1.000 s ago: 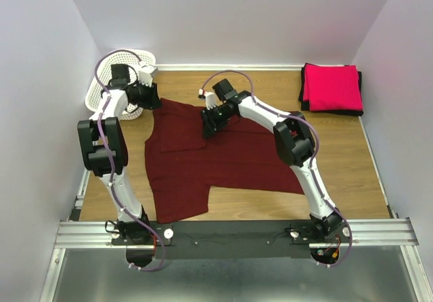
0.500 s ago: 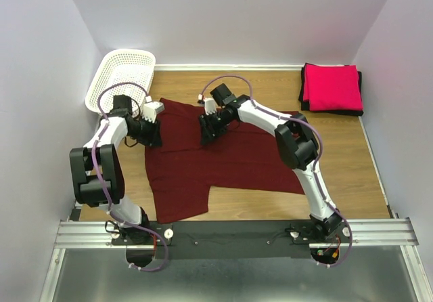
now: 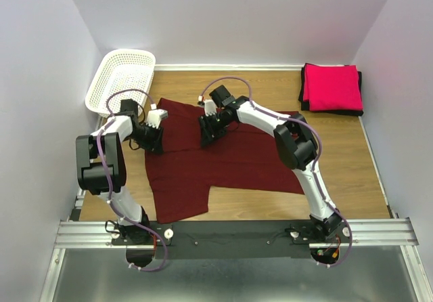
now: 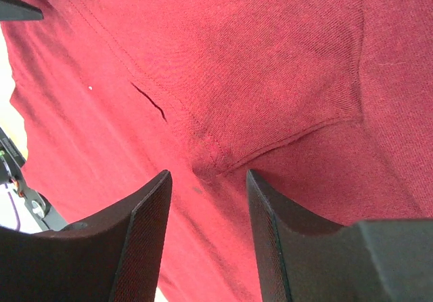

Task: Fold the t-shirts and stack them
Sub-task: Fold the flattened tshirt in 1/3 of the way

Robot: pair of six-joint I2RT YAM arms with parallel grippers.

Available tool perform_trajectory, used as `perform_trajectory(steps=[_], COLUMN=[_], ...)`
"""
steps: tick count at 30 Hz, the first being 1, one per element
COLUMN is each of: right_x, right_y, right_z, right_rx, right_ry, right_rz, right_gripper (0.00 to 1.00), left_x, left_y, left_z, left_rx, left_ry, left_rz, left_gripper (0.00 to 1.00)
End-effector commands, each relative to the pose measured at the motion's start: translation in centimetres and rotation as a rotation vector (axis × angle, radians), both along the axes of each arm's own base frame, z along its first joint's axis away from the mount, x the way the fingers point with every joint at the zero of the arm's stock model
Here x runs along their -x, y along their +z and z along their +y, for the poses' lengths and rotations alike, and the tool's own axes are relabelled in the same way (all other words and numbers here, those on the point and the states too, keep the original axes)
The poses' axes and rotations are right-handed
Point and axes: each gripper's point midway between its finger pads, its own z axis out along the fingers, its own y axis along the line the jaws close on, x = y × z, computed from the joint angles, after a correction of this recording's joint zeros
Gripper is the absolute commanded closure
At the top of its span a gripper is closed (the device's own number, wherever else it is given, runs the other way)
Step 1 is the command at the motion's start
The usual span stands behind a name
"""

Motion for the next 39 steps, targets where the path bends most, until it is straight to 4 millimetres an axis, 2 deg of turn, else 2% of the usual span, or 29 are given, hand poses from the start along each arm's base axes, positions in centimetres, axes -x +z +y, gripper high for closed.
perform_trajectory(steps=[1, 6, 11, 18, 24, 25, 30, 32, 39], right_x=[0.8, 0.8, 0.9, 0.9, 0.9, 0.8, 0.8, 0.8, 0.5], right_y=[-2.8, -3.0, -2.8, -2.9, -2.7, -2.6, -1.8, -1.6, 0.3], right_z=[-0.5, -0.3, -0.2, -0.3, -0.1, 0.0, 0.2, 0.2, 0.1], right_rx=[0.05, 0.046, 0.042, 0.042, 0.034, 0.031, 0.018, 0.013, -0.004], right_ry=[-0.011, -0.009, -0.01, -0.007, -0.007, -0.005, -0.003, -0.003, -0.006], right_rz=[0.039, 0.049, 0.052, 0.055, 0.056, 0.054, 0.043, 0.047, 0.011], right_gripper=[0.45, 0.51, 0.58, 0.65, 0.73, 0.76, 0.89, 0.98, 0.99], left_x=[0.4, 0.1, -0.2, -0.6, -0.6, -0.6, -0.4, -0.1, -0.6], left_y=[-0.7, -0.5, 0.0, 0.0, -0.1, 0.1, 1.0, 1.4, 3.8], left_z=[-0.1, -0.8, -1.6, -1.7, -1.7, -1.7, -1.7, -1.8, -1.5], left_rx=[-0.013, 0.017, 0.025, 0.028, 0.026, 0.027, 0.026, 0.029, 0.01], left_ry=[0.0, -0.016, -0.034, -0.033, -0.024, -0.025, -0.03, -0.033, -0.037], left_rz=[0.029, 0.022, 0.01, 0.007, 0.01, 0.008, -0.007, -0.009, -0.065], left_gripper=[0.57, 0.58, 0.64, 0.8, 0.97, 1.0, 1.0, 1.0, 1.0])
